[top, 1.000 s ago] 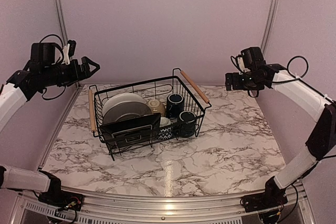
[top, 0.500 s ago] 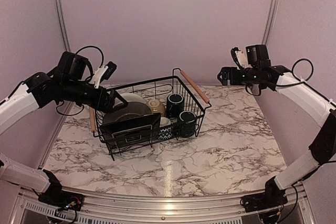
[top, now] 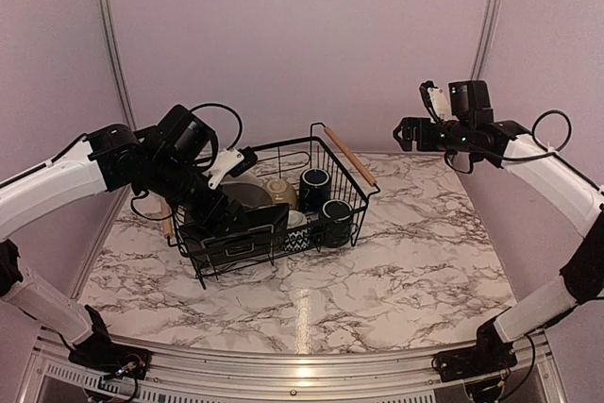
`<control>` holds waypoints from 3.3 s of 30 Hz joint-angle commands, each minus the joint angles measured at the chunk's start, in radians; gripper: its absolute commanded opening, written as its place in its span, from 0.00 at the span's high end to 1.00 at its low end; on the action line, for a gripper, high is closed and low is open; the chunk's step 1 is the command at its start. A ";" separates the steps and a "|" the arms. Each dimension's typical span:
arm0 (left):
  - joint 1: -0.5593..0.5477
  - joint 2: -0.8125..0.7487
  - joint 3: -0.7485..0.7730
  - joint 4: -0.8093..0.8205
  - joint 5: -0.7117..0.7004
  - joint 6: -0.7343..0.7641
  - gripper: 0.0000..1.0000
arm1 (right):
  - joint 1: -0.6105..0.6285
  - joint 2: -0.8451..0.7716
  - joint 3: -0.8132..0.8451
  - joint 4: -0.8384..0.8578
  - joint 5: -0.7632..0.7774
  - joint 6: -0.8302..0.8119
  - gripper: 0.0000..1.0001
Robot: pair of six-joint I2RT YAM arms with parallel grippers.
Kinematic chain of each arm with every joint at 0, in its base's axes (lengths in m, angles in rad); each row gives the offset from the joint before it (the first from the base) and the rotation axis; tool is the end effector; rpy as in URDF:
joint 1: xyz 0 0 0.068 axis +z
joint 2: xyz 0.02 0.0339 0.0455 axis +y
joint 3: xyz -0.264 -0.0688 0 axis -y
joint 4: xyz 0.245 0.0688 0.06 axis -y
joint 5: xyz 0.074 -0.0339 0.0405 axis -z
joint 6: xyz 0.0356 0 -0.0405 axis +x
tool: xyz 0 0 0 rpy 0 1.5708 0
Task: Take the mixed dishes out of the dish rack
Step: Grab the plate from the dish rack, then pass from the left arm to the right
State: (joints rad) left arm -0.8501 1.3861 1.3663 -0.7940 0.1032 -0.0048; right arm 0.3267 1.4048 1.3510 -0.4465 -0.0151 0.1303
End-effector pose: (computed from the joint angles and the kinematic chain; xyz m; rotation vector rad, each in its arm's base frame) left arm 0.1905 -0.2224 0.3486 1.0482 2.2083 -0.5178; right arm 0.3033 0.1033 0.3680 -0.2136 2.0734 0.2953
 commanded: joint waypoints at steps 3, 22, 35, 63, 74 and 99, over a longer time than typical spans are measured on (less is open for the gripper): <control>-0.049 0.097 0.072 -0.108 -0.163 0.097 0.26 | 0.005 -0.029 -0.014 0.029 0.009 -0.006 0.01; -0.059 0.155 0.117 -0.129 -0.152 0.197 0.41 | 0.005 -0.040 -0.038 0.034 0.010 -0.001 0.02; -0.059 0.205 0.139 -0.127 -0.150 0.218 0.56 | 0.005 -0.064 -0.058 0.051 0.006 0.002 0.01; -0.059 0.204 0.252 -0.199 -0.221 0.285 1.00 | 0.005 -0.068 -0.053 0.069 0.008 0.006 0.02; -0.059 0.162 0.345 -0.221 -0.207 0.294 1.00 | 0.005 -0.054 -0.050 0.064 0.008 0.010 0.02; -0.094 -0.139 0.252 0.391 -0.272 0.434 1.00 | -0.010 -0.048 0.004 0.056 0.166 0.279 0.01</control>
State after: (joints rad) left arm -0.9188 1.3663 1.7233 -0.8711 -0.0036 0.2955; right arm 0.3260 1.3560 1.2922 -0.3973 0.1684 0.3218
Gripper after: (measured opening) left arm 0.143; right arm 0.986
